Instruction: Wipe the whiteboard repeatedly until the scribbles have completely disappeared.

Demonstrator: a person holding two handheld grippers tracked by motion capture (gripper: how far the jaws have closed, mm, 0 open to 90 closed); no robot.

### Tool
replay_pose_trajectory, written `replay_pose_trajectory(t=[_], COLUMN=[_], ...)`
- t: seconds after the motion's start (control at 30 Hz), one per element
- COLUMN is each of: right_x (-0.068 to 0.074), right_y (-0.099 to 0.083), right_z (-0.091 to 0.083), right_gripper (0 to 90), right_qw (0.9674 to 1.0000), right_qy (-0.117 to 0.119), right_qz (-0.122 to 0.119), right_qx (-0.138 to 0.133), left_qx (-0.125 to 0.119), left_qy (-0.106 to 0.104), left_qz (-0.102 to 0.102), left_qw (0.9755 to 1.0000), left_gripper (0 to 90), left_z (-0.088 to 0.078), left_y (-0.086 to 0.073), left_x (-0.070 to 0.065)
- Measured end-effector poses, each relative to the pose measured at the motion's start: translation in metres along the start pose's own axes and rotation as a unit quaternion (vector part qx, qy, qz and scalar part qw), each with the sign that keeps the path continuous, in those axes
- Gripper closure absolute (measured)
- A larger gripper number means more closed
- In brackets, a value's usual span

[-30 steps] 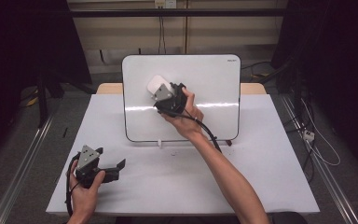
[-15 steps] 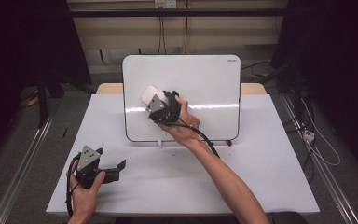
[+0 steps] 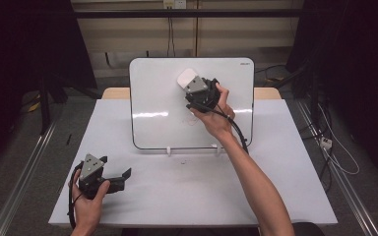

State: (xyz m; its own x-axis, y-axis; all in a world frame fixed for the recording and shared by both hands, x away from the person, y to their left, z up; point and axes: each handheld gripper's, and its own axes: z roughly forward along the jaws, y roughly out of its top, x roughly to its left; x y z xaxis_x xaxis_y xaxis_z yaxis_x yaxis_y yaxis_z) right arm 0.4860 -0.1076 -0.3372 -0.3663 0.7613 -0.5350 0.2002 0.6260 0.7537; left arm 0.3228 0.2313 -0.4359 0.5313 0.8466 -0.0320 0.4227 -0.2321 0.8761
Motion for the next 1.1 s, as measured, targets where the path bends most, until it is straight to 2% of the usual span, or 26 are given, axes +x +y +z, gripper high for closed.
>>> replay_pose_trajectory(t=[0.07, 0.13, 0.23, 0.33, 0.4, 0.6, 0.73, 0.77, 0.83, 0.93, 1.1], right_x=[-0.004, 0.000, 0.005, 0.016, 0.025, 0.051, 0.063, 0.063, 0.059, 0.052, 0.024], right_y=[-0.002, -0.001, -0.005, -0.010, -0.013, -0.023, -0.027, -0.027, -0.027, -0.027, -0.026], right_z=[-0.001, -0.002, -0.002, -0.005, -0.007, -0.012, -0.015, -0.015, -0.015, -0.014, -0.013], right_gripper=[31.6, 31.6, 31.6, 31.6, 31.6, 31.6, 31.6, 31.6, 31.5, 31.6, 31.6], right_qw=[1.0000, 0.9999, 0.9999, 1.0000, 0.9998, 0.9993, 0.9986, 0.9984, 0.9983, 0.9984, 0.9998], right_qy=[0.001, -0.011, -0.012, -0.008, -0.004, 0.011, 0.019, 0.018, 0.034, 0.030, 0.009], right_qz=[0.006, 0.000, 0.009, 0.001, -0.016, -0.034, -0.049, -0.053, -0.046, -0.048, -0.017], right_qx=[-0.001, -0.001, -0.002, -0.003, -0.005, -0.011, -0.010, -0.013, -0.011, -0.008, -0.003], left_qx=[0.000, -0.001, 0.000, 0.000, 0.003, 0.003, 0.004, 0.003, 0.002, 0.001, -0.001], left_qy=[0.001, 0.001, 0.000, 0.000, -0.001, 0.002, 0.002, 0.001, 0.001, 0.000, 0.001], left_qz=[0.000, 0.000, -0.001, 0.000, 0.001, 0.001, 0.003, 0.002, 0.003, 0.002, -0.001], left_qw=[1.0000, 1.0000, 1.0000, 1.0000, 1.0000, 1.0000, 1.0000, 1.0000, 1.0000, 1.0000, 1.0000], left_gripper=[5.1, 5.1, 5.1, 5.1, 5.1, 5.1, 5.1, 5.1, 5.1, 5.1, 5.1], left_z=[0.000, 0.000, 0.000, 0.001, 0.001, 0.001, 0.002, 0.002, 0.001, 0.001, 0.000], left_y=[0.000, 0.000, 0.000, 0.000, 0.000, 0.000, 0.000, 0.000, 0.000, 0.000, 0.000], left_x=[0.000, 0.000, -0.001, -0.001, -0.001, -0.001, -0.001, -0.001, -0.001, -0.001, -0.001])
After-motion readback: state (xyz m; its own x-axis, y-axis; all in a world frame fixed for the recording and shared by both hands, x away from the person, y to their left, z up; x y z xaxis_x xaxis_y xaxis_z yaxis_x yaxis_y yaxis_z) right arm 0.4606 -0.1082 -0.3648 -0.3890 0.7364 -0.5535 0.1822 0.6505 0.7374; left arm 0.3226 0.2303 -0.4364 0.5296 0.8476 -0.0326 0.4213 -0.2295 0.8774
